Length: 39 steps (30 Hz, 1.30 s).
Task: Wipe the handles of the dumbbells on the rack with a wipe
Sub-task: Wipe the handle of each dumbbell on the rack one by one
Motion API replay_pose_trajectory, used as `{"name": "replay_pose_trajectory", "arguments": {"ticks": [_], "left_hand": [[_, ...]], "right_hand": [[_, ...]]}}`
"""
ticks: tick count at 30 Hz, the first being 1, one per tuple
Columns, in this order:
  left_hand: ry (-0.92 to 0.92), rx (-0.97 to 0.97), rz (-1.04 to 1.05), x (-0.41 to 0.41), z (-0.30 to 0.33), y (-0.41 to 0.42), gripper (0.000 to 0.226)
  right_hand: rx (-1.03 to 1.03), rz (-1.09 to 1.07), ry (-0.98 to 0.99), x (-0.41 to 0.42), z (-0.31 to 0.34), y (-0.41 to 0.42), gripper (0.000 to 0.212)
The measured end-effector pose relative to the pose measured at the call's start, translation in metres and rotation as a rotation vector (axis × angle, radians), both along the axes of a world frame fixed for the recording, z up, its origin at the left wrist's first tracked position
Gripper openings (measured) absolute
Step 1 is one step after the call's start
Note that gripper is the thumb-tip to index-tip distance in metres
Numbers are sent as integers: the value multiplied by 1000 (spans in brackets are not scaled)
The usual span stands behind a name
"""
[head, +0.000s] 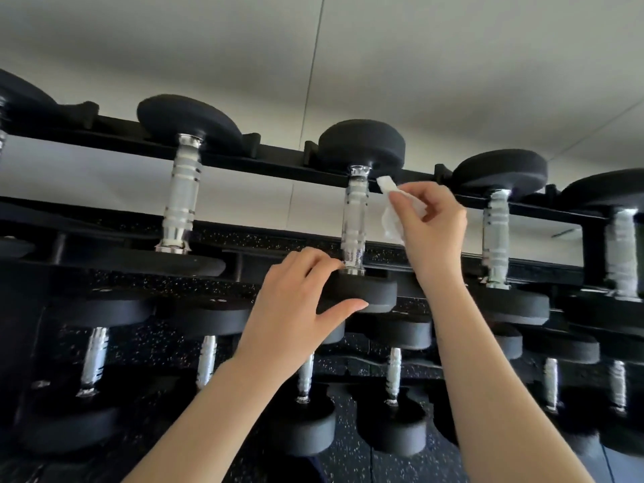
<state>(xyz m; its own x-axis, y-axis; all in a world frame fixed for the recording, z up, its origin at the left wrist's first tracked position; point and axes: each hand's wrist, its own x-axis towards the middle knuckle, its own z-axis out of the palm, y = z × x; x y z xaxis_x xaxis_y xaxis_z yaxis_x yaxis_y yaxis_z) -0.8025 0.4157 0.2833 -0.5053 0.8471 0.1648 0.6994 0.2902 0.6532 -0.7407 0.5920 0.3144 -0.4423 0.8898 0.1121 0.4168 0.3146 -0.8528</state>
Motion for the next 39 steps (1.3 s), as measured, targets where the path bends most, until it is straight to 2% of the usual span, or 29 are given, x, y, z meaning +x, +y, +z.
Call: {"name": "replay_pose_trajectory", "arguments": {"ticks": [5,11,16,21,26,30,35,39], "left_hand": [[-65,2,91,15,0,1,51],[-127,20,135,19,0,1,51],[-130,25,148,21,-2,1,51],[88,6,136,24,-5,0,53],[168,29,130,23,-10,-3,58],[105,56,145,22,-11,-3,60],[-78,85,231,24,-8,-2,60],[-113,75,248,23,-7,-3,57]], "right_hand": [[27,32,96,-38,-18,14,6],[61,-104,160,-53,-27,10,8],[110,-4,69,-53,-24,9,7],[69,133,-78,-43,-16,12,9],[-16,334,-230,-12,-16,-4,9],[-75,412,-253,8,-16,-13,6],[-214,478,-311,20,-13,-10,6],[-290,550,-389,19,-7,-2,11]]}}
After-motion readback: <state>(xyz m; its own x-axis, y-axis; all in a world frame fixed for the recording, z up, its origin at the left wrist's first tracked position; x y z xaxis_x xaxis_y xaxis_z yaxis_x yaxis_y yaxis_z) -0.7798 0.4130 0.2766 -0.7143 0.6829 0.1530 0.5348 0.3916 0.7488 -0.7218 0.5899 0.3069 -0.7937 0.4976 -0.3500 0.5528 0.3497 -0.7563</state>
